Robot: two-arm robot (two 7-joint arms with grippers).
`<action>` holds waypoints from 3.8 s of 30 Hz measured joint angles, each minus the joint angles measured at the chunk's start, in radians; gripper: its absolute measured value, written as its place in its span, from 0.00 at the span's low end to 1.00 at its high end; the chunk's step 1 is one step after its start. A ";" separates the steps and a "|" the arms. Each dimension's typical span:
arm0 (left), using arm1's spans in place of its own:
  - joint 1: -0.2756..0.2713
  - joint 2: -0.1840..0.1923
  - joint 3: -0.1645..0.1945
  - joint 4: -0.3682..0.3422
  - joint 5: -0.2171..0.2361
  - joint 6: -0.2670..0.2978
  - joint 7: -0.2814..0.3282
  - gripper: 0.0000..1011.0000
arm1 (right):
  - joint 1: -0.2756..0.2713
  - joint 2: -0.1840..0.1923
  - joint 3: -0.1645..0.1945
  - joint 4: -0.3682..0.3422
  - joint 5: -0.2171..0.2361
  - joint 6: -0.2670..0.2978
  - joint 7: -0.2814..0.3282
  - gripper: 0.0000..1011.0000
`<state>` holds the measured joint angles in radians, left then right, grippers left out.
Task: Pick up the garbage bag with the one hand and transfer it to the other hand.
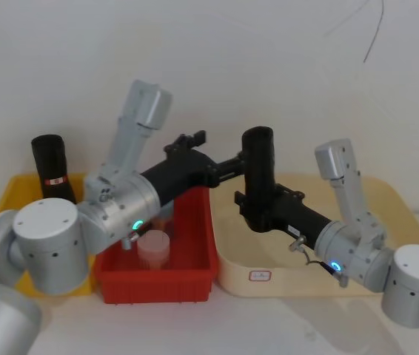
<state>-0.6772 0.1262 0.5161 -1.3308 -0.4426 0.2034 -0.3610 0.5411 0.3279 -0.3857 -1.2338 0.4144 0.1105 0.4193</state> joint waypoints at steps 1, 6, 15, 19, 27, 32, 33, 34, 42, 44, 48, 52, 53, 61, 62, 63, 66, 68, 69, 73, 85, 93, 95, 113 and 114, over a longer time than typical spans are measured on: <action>0.003 0.005 -0.005 -0.003 -0.002 0.000 0.000 0.99 | 0.000 0.003 0.001 -0.002 -0.003 0.009 -0.006 0.56; 0.019 0.030 -0.027 -0.022 -0.019 0.003 -0.003 0.99 | -0.003 0.023 0.007 -0.010 -0.023 0.062 -0.042 0.56; 0.049 0.087 -0.064 -0.055 -0.054 0.015 -0.030 0.99 | -0.001 0.046 0.022 -0.013 -0.054 0.127 -0.094 0.56; 0.066 0.116 -0.081 -0.072 -0.068 0.018 -0.038 0.99 | 0.001 0.055 0.029 -0.014 -0.065 0.142 -0.108 0.61; 0.092 0.157 -0.098 -0.095 -0.075 0.013 -0.041 0.99 | 0.002 0.065 0.035 -0.015 -0.077 0.152 -0.117 0.84; 0.102 0.172 -0.104 -0.104 -0.077 0.009 -0.042 0.99 | 0.003 0.069 0.039 -0.015 -0.083 0.156 -0.121 0.97; 0.104 0.176 -0.106 -0.106 -0.077 0.007 -0.042 0.99 | 0.003 0.070 0.039 -0.015 -0.084 0.157 -0.123 0.99; 0.105 0.178 -0.106 -0.107 -0.078 0.007 -0.042 0.99 | 0.003 0.070 0.040 -0.015 -0.085 0.158 -0.123 0.99; 0.114 0.192 -0.111 -0.114 -0.080 0.003 -0.042 0.99 | 0.004 0.074 0.043 -0.016 -0.089 0.161 -0.126 0.99; 0.115 0.192 -0.112 -0.115 -0.081 0.003 -0.042 0.99 | 0.004 0.074 0.043 -0.016 -0.090 0.162 -0.126 0.99; 0.120 0.193 -0.114 -0.117 -0.083 0.003 -0.032 0.99 | 0.004 0.073 0.042 -0.019 -0.091 0.167 -0.125 0.99; 0.132 0.193 -0.122 -0.121 -0.085 0.003 -0.010 0.99 | 0.007 0.071 0.035 -0.022 -0.093 0.179 -0.116 0.99; 0.137 0.194 -0.126 -0.122 -0.085 0.004 0.000 0.99 | 0.010 0.070 0.030 -0.024 -0.095 0.188 -0.109 0.99; 0.178 0.195 -0.160 -0.133 -0.085 0.014 0.071 0.99 | 0.050 0.052 -0.016 -0.016 -0.108 0.260 -0.060 0.99; 0.178 0.195 -0.160 -0.133 -0.085 0.014 0.071 0.99 | 0.058 0.049 -0.023 -0.014 -0.109 0.267 -0.055 0.99; 0.186 0.196 -0.167 -0.134 -0.085 0.017 0.086 0.99 | 0.063 0.047 -0.028 -0.012 -0.111 0.273 -0.050 0.99; 0.202 0.198 -0.183 -0.137 -0.084 0.021 0.113 0.99 | 0.086 0.037 -0.048 -0.002 -0.118 0.300 -0.030 0.99; 0.214 0.199 -0.194 -0.137 -0.082 0.024 0.132 0.99 | 0.104 0.033 -0.063 0.004 -0.125 0.319 -0.016 0.99; 0.217 0.199 -0.198 -0.137 -0.082 0.025 0.139 0.99 | 0.107 0.032 -0.066 0.005 -0.128 0.324 -0.013 0.99; 0.233 0.201 -0.214 -0.137 -0.080 0.028 0.163 0.99 | 0.135 0.029 -0.088 0.007 -0.142 0.355 0.006 0.99; 0.260 0.204 -0.243 -0.137 -0.076 0.035 0.204 0.99 | 0.203 0.053 -0.145 -0.053 -0.185 0.446 0.074 0.99; 0.268 0.204 -0.250 -0.137 -0.075 0.036 0.215 0.99 | 0.233 0.072 -0.175 -0.107 -0.194 0.485 0.126 0.99; 0.269 0.204 -0.252 -0.137 -0.075 0.036 0.217 0.99 | 0.238 0.073 -0.183 -0.117 -0.194 0.496 0.142 0.99; 0.274 0.205 -0.257 -0.136 -0.074 0.038 0.226 0.99 | 0.269 0.014 -0.230 -0.044 -0.165 0.500 0.197 0.99; 0.274 0.205 -0.257 -0.136 -0.074 0.038 0.226 0.99 | 0.275 0.006 -0.237 -0.028 -0.165 0.497 0.201 0.99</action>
<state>-0.4027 0.3315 0.2588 -1.4665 -0.5170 0.2412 -0.1348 0.8163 0.3335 -0.6228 -1.2623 0.2495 0.6071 0.6203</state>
